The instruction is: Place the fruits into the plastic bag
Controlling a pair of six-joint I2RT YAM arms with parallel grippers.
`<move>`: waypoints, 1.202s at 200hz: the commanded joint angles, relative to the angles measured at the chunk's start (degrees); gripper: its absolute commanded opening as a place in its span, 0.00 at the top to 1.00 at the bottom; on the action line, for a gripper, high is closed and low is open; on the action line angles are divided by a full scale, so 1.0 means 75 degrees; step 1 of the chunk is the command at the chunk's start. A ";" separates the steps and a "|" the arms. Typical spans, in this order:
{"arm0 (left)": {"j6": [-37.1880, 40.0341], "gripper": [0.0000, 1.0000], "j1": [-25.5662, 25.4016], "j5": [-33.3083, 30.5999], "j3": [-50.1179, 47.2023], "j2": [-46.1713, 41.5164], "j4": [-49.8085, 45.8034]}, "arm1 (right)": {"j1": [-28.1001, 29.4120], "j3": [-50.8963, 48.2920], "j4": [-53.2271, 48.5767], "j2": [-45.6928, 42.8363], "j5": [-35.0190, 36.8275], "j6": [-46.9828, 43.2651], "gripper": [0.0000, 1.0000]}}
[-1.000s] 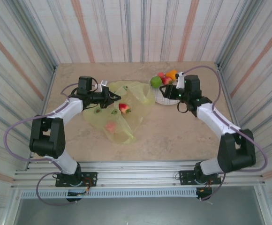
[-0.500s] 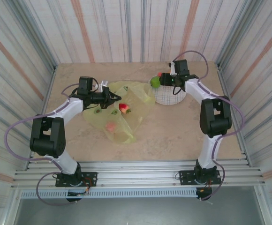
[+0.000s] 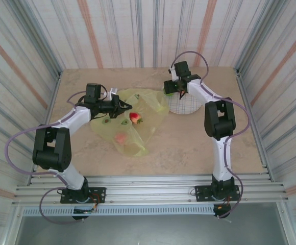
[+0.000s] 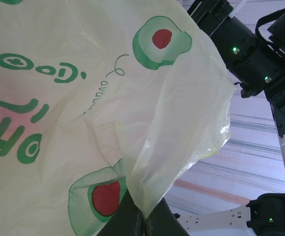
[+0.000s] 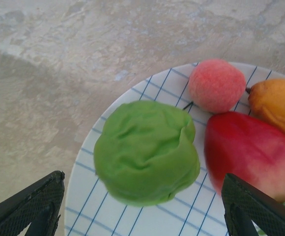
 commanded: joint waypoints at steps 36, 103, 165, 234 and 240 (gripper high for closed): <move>-0.0002 1.00 -0.0024 0.0232 -0.0047 0.0136 0.0083 | 0.0039 0.1311 -0.0853 0.0881 0.0338 -0.0572 0.16; -0.0005 1.00 -0.0024 0.0244 -0.0043 0.0206 0.0089 | 0.0105 0.1941 -0.1149 0.1455 0.0307 -0.0741 0.23; -0.0024 1.00 -0.0022 0.0272 -0.0045 0.0188 0.0095 | 0.0141 0.2301 -0.1416 0.1638 0.0204 -0.0838 0.33; -0.0024 1.00 -0.0012 0.0266 -0.0053 0.0170 0.0096 | 0.0139 0.1705 -0.1382 0.0444 -0.0006 -0.0590 0.41; -0.0023 1.00 -0.0012 0.0267 -0.0061 0.0171 0.0109 | 0.0136 0.1501 -0.1303 0.0229 -0.0034 -0.0524 0.41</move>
